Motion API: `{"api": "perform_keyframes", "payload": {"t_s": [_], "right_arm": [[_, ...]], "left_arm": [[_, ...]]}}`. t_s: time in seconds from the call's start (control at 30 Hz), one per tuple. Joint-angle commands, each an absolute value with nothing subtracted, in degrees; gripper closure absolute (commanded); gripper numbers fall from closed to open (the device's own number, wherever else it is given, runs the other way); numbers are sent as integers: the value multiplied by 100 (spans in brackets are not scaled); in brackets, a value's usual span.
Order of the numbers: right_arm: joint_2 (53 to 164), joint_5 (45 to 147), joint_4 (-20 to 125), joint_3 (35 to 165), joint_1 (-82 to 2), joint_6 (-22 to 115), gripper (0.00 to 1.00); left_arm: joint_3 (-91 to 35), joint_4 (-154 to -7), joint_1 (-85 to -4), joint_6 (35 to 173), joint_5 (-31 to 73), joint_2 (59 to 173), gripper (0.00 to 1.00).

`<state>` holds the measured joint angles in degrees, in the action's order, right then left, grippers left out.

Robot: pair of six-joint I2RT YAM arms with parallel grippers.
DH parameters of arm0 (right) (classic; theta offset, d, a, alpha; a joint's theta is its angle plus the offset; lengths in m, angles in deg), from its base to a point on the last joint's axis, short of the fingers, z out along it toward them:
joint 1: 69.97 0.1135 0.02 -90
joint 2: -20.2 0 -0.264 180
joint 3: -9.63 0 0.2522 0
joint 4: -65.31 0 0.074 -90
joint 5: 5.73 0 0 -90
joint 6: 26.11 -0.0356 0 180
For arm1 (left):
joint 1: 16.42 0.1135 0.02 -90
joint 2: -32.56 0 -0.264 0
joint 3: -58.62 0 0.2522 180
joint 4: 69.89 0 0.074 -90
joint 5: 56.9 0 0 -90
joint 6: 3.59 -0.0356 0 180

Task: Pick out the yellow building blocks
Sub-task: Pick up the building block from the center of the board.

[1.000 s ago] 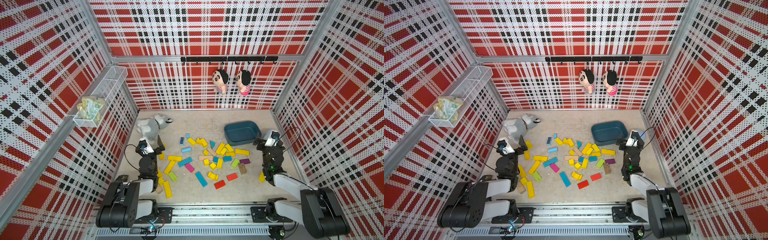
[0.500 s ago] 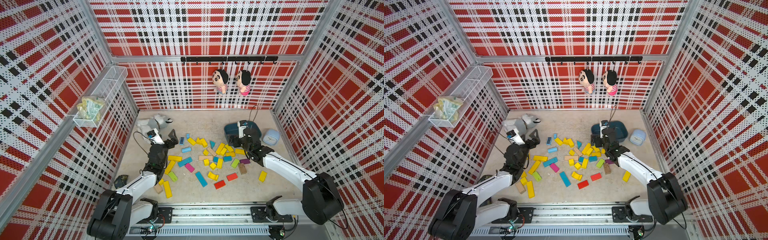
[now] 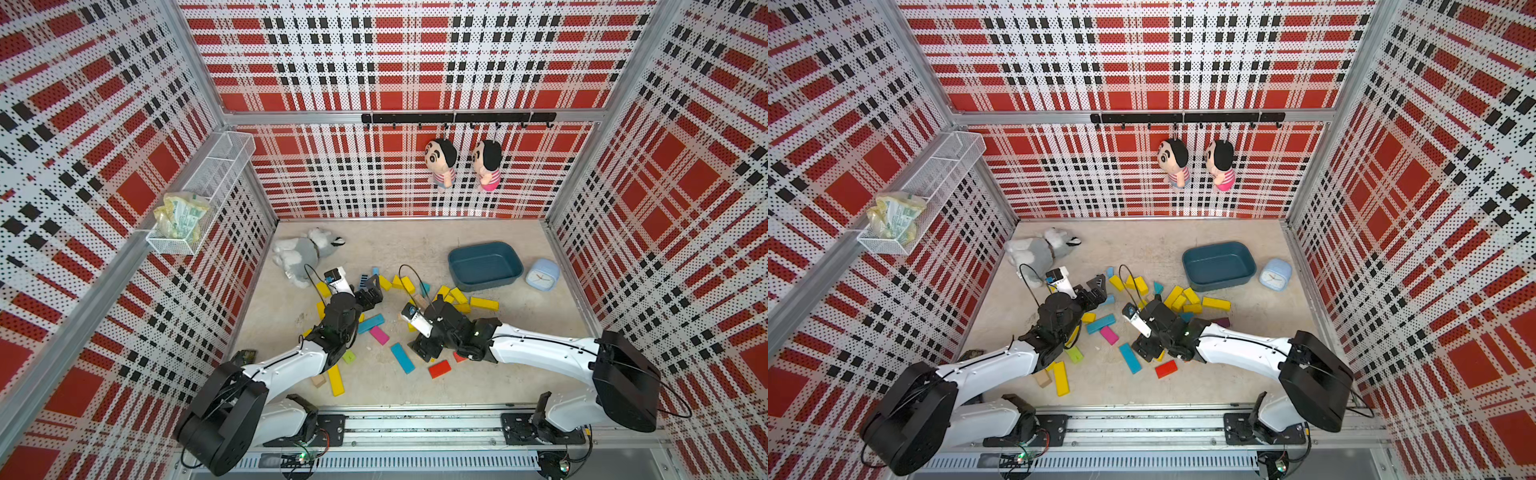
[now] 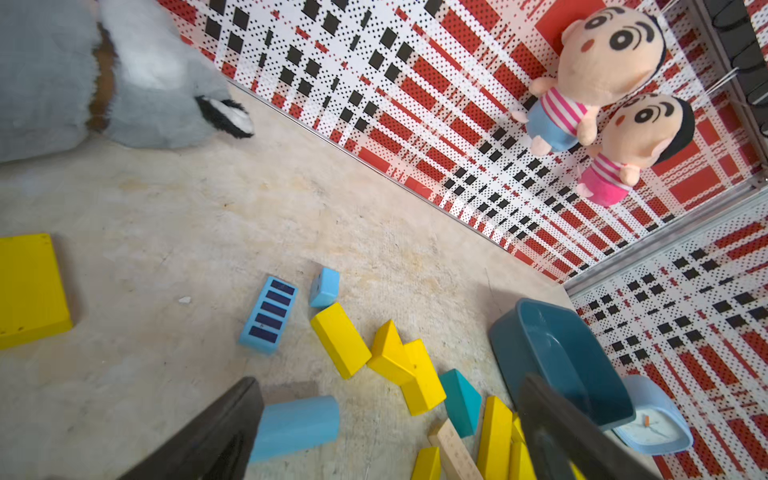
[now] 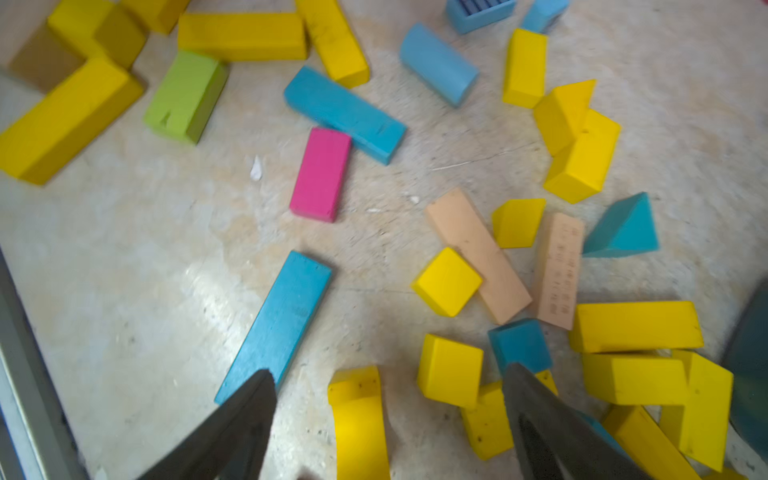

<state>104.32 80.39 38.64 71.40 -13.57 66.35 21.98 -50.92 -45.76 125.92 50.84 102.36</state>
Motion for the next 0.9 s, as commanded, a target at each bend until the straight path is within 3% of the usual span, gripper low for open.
{"api": "perform_keyframes", "payload": {"t_s": [0.0,0.37,0.57,0.87], "right_arm": [[10785,8129,3477,7318,-1311,7220,15],[11522,8005,3397,7563,-1313,7277,20],[11832,8013,3318,7673,-1311,7268,29],[11417,8014,3161,7754,-1311,7113,30]], "left_arm": [[2419,-5210,-4582,12905,5339,9945,2],[2644,-5395,-4461,12939,5422,9361,2],[2727,-5403,-4349,12935,5389,9198,2],[2696,-5403,-4160,12870,5205,9312,2]]}}
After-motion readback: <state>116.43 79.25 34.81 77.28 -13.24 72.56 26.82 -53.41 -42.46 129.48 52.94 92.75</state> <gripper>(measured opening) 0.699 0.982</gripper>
